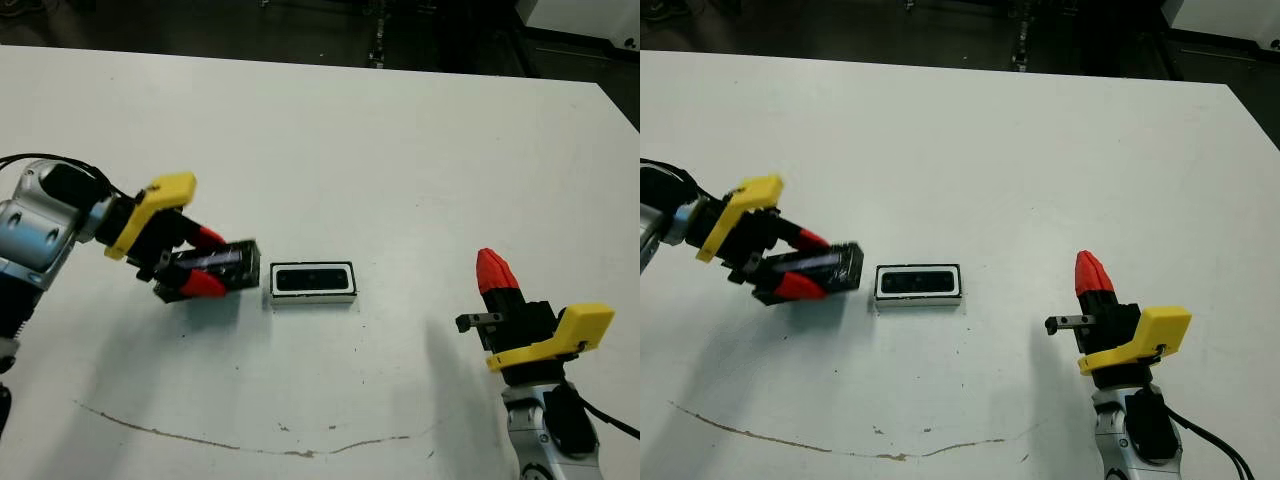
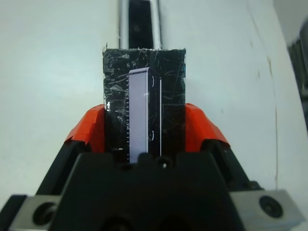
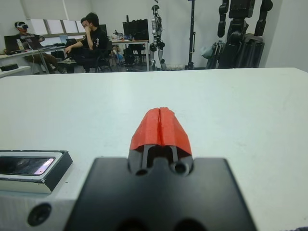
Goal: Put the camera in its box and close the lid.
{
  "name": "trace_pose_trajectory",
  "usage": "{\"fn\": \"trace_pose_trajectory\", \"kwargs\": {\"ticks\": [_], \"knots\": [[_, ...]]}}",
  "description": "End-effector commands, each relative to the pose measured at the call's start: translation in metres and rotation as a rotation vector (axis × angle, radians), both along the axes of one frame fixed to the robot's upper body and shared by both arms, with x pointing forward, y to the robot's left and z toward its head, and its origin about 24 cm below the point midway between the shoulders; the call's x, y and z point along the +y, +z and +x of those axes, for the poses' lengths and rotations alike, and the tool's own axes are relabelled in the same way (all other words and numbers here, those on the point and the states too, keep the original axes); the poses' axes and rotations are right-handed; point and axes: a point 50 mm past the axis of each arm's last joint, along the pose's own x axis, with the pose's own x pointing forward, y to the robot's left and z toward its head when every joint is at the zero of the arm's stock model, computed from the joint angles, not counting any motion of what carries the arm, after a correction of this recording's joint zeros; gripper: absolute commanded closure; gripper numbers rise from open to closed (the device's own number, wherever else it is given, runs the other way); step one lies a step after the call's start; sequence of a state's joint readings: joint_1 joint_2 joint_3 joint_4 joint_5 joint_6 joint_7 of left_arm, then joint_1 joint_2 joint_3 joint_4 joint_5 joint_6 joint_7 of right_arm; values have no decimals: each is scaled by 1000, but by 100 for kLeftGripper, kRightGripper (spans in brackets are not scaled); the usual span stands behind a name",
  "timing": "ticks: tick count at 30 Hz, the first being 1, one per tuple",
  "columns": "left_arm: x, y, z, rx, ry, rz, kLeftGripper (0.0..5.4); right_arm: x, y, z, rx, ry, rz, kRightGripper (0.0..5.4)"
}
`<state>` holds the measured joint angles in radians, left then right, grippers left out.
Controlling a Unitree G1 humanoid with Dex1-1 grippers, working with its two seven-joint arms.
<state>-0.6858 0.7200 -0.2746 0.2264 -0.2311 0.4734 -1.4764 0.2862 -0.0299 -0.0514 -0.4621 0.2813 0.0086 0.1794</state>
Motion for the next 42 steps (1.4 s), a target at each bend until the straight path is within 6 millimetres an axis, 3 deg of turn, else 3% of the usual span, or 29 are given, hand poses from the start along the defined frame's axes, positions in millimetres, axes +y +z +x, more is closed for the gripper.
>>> {"fn": "trace_pose_trajectory", "kwargs": {"ticks": [1, 15, 42], "knots": [[-4, -8, -1, 18, 18, -22, 224, -2, -2, -2, 11, -13, -13, 540], [-20, -22, -2, 3, -1, -41, 224, -3, 0, -3, 14, -16, -14, 540], [-32, -55, -6, 17, 1, -34, 224, -2, 0, -2, 11, -17, -16, 540]]}}
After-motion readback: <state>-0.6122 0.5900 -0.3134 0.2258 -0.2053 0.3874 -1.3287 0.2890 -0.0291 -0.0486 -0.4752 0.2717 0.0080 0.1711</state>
